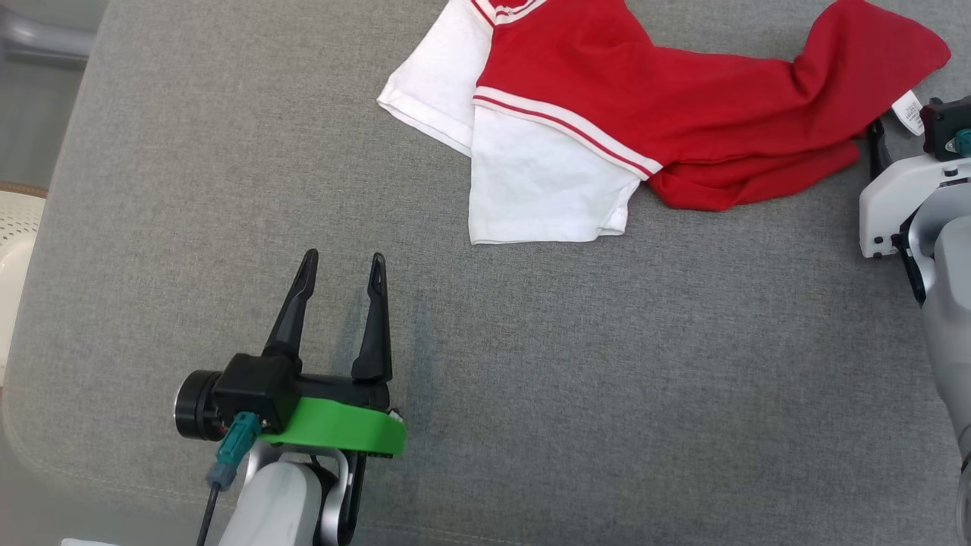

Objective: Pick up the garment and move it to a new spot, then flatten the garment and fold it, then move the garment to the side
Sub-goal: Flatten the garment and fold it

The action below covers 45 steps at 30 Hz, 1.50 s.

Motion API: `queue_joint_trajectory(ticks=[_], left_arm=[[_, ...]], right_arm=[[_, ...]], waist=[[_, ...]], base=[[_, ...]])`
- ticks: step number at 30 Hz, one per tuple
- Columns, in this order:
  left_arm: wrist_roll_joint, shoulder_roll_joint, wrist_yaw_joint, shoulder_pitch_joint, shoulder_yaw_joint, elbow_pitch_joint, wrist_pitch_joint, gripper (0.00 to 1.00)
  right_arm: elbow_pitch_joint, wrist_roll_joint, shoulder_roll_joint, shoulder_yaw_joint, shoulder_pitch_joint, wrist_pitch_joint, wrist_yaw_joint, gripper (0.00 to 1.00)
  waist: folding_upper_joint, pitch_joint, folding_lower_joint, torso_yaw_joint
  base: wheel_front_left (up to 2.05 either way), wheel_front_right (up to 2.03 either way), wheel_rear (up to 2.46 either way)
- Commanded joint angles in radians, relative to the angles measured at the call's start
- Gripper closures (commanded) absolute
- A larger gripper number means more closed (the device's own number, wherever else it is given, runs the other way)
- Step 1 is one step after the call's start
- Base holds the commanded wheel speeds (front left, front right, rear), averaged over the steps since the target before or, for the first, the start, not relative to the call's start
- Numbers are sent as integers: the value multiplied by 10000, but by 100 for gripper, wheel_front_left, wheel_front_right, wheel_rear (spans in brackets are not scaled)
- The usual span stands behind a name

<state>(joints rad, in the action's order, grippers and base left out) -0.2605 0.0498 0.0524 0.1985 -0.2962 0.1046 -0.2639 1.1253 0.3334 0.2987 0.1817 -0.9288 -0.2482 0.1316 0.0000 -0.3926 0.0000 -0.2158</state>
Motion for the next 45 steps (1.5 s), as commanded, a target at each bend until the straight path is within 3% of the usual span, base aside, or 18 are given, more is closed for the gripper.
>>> queue_joint_trajectory(ticks=[1, 2, 3, 13, 19, 29, 37, 45], left_arm=[[32, 17, 27, 77, 35, 1, -3, 0], [30, 17, 25, 77, 38, 4, -3, 0], [42, 17, 15, 94, 39, 5, -3, 0], [246, 17, -133, 202, 89, 139, -3, 0], [253, 17, -89, 9, 221, 50, -3, 0], [279, 20, -81, -368, 368, -50, -3, 0], [238, 22, -32, -582, 471, 12, -3, 0], [279, 20, -110, -779, 566, 67, -3, 0]], right_arm=[[-71, 243, 67, 110, -14, -74, -18, 89], [-79, 354, 57, 201, -23, -70, -18, 98], [-103, 493, 52, 307, -43, -63, -18, 100], [-345, 1611, -209, 1181, -189, 45, -18, 100], [-865, 1471, -693, 1628, 206, -167, -18, 100], [-4024, 1467, -1533, 1009, 2781, -168, -18, 100], [-4855, 1374, -2027, 698, 4998, -166, -18, 100], [-5569, 941, -2339, 167, 5902, -36, -19, 100]], waist=[[0, -14, 0, 1], [0, -27, 0, 8], [0, -45, 0, 15], [0, -150, 0, 52], [0, 250, 0, 430], [0, 1220, 0, 1634], [0, 1736, 0, 2094], [0, 2140, 0, 2224]], base=[[0, 0, 0], [0, 0, 0], [0, 0, 0], [0, 0, 0], [0, 0, 0], [0, 0, 0], [0, 0, 0], [0, 0, 0]])
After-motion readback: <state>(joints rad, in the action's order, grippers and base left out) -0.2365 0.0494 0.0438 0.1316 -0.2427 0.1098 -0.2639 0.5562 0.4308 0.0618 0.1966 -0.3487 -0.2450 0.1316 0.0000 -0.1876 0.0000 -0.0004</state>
